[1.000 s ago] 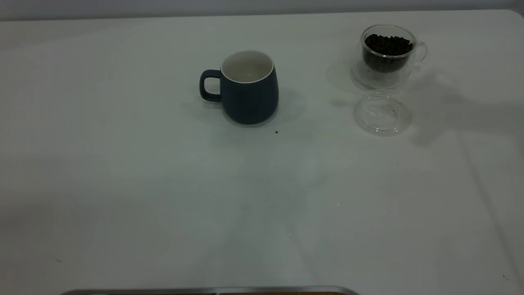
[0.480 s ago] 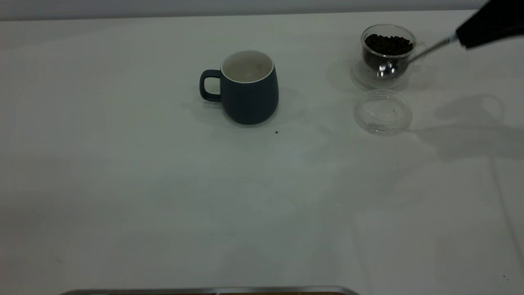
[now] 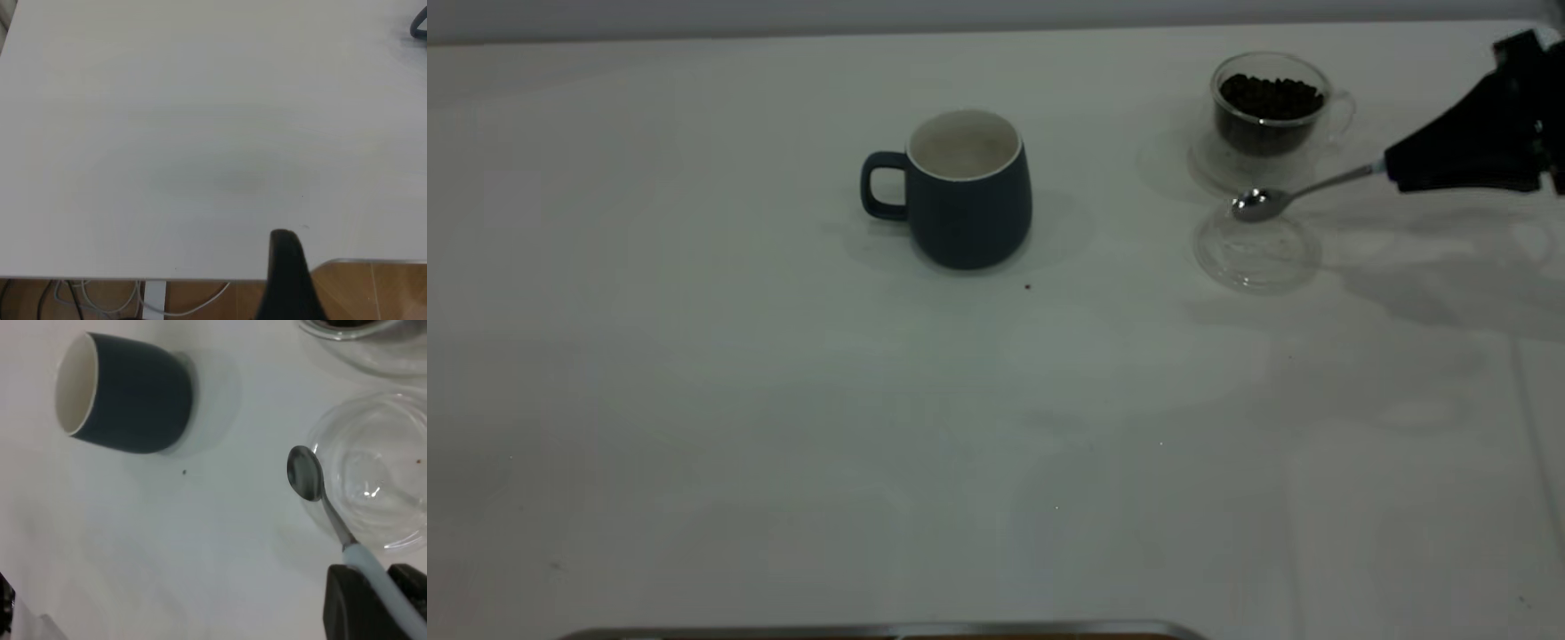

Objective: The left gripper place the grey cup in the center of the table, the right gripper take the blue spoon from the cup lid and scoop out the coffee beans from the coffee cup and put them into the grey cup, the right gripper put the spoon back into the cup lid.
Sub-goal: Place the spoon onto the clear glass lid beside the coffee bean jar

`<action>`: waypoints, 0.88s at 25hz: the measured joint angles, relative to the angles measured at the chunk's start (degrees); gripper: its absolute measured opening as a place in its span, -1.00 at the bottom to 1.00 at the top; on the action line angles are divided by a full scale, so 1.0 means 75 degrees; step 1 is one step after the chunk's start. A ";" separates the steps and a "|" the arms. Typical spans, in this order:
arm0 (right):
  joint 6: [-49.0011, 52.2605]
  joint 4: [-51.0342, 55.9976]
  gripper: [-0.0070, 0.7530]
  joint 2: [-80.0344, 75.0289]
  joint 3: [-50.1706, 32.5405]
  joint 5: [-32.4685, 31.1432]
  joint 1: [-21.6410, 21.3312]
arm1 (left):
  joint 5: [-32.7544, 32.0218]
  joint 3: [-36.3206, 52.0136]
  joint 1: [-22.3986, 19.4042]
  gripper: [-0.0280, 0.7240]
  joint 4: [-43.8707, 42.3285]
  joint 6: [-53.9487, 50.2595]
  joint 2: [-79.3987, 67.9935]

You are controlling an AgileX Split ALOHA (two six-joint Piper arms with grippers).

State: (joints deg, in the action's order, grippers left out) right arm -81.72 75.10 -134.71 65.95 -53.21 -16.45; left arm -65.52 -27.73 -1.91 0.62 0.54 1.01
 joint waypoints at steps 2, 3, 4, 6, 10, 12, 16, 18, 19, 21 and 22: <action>-0.0170 0.0271 -0.72 -0.0213 -0.0001 0.0025 0.0000 | 0.0000 0.0000 0.0000 0.64 0.0000 -0.0007 0.0000; -0.0247 0.0442 -0.72 -0.0305 -0.0001 0.0048 0.0000 | 0.0000 0.0000 0.0000 0.64 0.0000 -0.0007 0.0000; -0.0290 0.0591 -0.72 -0.0367 0.0005 0.0059 0.0000 | 0.0000 0.0000 0.0000 0.64 0.0000 -0.0007 0.0000; -0.0340 0.0853 -0.72 -0.0482 0.0005 0.0083 0.0000 | 0.0000 0.0000 0.0000 0.64 0.0000 -0.0007 0.0000; -0.0365 0.0988 -0.72 -0.0596 0.0022 0.0233 0.0000 | 0.0000 0.0000 0.0000 0.64 0.0000 -0.0007 0.0000; -0.0373 0.0980 -0.72 -0.0592 0.0029 0.0359 0.0000 | 0.0000 0.0000 0.0000 0.64 0.0000 -0.0007 0.0000; -0.0379 0.0972 -0.72 -0.0592 0.0027 0.0419 0.0000 | 0.0000 0.0000 0.0000 0.64 0.0000 -0.0007 0.0000; -0.0381 0.0972 -0.72 -0.0592 0.0036 0.0457 0.0000 | 0.0000 0.0000 0.0000 0.64 0.0000 -0.0007 0.0000; -0.0381 0.0972 -0.72 -0.0592 0.0036 0.0494 0.0000 | 0.0000 0.0000 0.0000 0.64 0.0000 -0.0007 0.0000; -0.0387 0.0972 -0.72 -0.0592 0.0036 0.0561 0.0000 | 0.0000 0.0000 0.0000 0.64 0.0000 -0.0007 0.0000; -0.0387 0.0972 -0.72 -0.0592 0.0036 0.0561 0.0000 | 0.0000 0.0000 0.0000 0.64 0.0000 -0.0007 0.0000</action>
State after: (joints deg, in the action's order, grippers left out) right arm -84.63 82.39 -139.16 66.23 -49.00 -16.45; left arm -65.52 -27.73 -1.91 0.62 0.49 1.01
